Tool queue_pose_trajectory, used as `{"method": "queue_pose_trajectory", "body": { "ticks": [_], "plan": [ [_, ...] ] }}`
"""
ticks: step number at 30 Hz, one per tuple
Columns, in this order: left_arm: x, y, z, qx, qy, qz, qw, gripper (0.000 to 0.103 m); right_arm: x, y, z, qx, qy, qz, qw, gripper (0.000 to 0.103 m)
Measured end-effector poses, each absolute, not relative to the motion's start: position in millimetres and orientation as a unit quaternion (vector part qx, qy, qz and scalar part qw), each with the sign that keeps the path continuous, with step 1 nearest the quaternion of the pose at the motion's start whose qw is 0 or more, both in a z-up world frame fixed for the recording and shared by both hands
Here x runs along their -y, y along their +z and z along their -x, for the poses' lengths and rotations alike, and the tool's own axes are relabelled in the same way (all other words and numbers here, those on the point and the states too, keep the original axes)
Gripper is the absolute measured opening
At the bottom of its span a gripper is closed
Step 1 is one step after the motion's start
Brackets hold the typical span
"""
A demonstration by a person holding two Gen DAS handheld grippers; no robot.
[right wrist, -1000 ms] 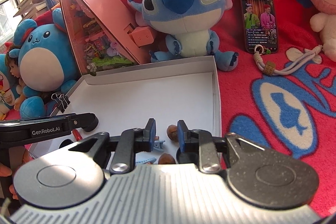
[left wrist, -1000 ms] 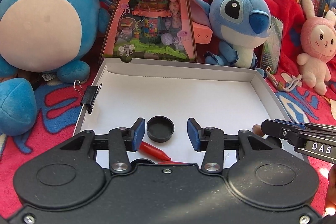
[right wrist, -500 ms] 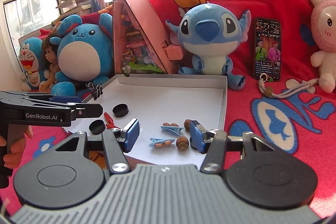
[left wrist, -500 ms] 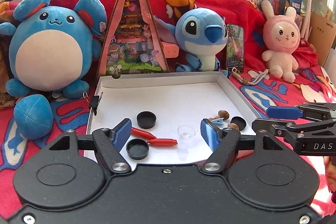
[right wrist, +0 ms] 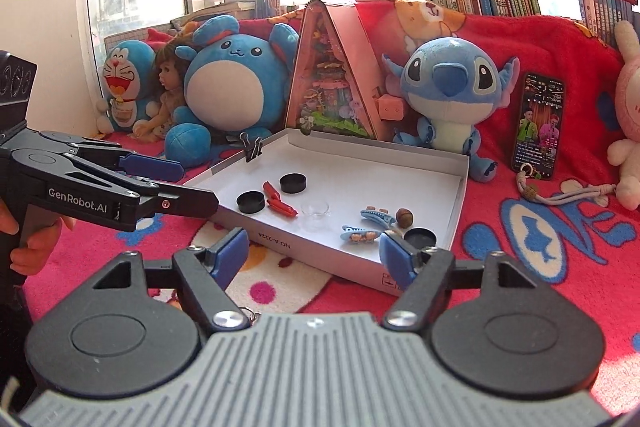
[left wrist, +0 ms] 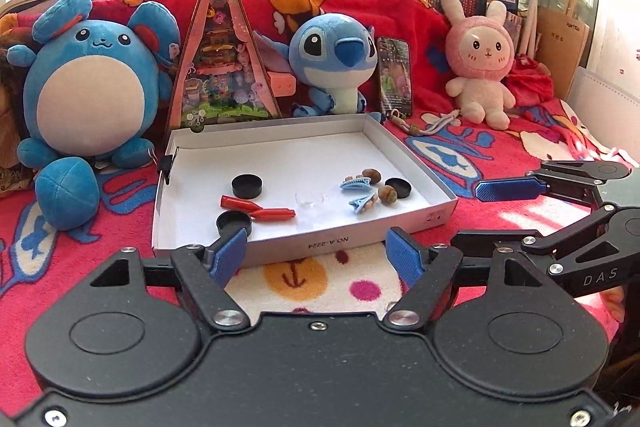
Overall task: Organize rigid objects
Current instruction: 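Withdraw both tools toward another black lid and a black binder clip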
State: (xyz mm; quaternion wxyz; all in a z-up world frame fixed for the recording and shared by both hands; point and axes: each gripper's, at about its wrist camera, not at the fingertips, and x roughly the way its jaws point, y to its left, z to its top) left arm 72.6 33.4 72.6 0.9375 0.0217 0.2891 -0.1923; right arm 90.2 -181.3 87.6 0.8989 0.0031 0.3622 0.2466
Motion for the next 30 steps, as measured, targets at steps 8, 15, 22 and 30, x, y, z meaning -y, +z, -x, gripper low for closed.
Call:
{"method": "queue_pose_trajectory", "body": {
  "ticks": [8, 15, 22, 30],
  "plan": [
    [-37, 56, -42, -0.31, -0.222, -0.038, 0.924, 0.074, 178, 80, -66, -0.373, 0.267, 0.03, 0.888, 0.083],
    [-35, 40, -28, -0.338, -0.248, -0.044, 0.907, 0.06, 172, 72, -52, -0.387, 0.287, 0.047, 0.875, 0.083],
    [-27, 30, -27, -0.339, -0.257, -0.056, 0.903, 0.055, 160, 66, -48, -0.398, 0.298, 0.065, 0.865, 0.083],
    [-11, 14, -42, -0.345, -0.259, -0.056, 0.9, 0.048, 150, 52, -42, -0.415, 0.297, 0.08, 0.857, 0.082]
  ]
}}
